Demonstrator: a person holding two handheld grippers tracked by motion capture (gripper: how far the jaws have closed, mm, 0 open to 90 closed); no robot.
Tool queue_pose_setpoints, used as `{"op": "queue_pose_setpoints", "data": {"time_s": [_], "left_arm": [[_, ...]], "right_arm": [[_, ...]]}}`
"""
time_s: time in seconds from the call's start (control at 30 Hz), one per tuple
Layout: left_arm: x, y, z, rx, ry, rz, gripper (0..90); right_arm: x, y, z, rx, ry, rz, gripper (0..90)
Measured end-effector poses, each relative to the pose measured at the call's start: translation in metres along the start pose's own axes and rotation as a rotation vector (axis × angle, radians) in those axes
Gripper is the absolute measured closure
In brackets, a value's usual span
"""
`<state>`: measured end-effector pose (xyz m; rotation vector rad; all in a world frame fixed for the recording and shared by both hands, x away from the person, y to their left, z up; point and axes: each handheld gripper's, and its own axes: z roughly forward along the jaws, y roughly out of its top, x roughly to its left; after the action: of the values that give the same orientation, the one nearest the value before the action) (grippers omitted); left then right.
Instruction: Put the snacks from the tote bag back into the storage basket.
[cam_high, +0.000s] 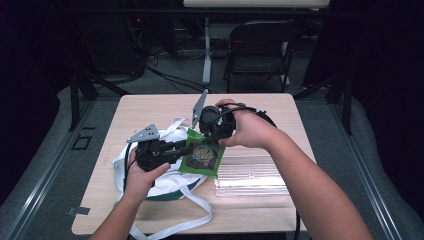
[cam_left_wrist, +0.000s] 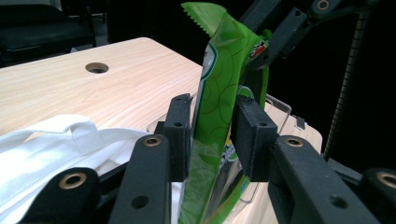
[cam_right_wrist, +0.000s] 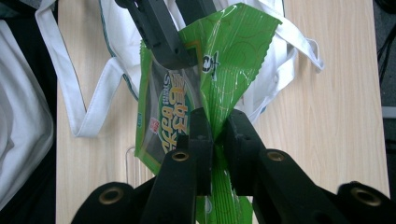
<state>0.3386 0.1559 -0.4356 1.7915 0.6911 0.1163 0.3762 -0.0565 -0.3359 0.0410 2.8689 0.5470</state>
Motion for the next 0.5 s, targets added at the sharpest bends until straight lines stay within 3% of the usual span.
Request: {"op": "queue_pose_setpoints", "data": {"time_s": [0.5], "left_arm": [[0.0044,-0.0020,0.0016,0.014,0.013,-0.026,63.9]], "right_arm": [[-0.0018,-0.0052,-0.0027,0.019,-0.031,0.005,81.6]]}}
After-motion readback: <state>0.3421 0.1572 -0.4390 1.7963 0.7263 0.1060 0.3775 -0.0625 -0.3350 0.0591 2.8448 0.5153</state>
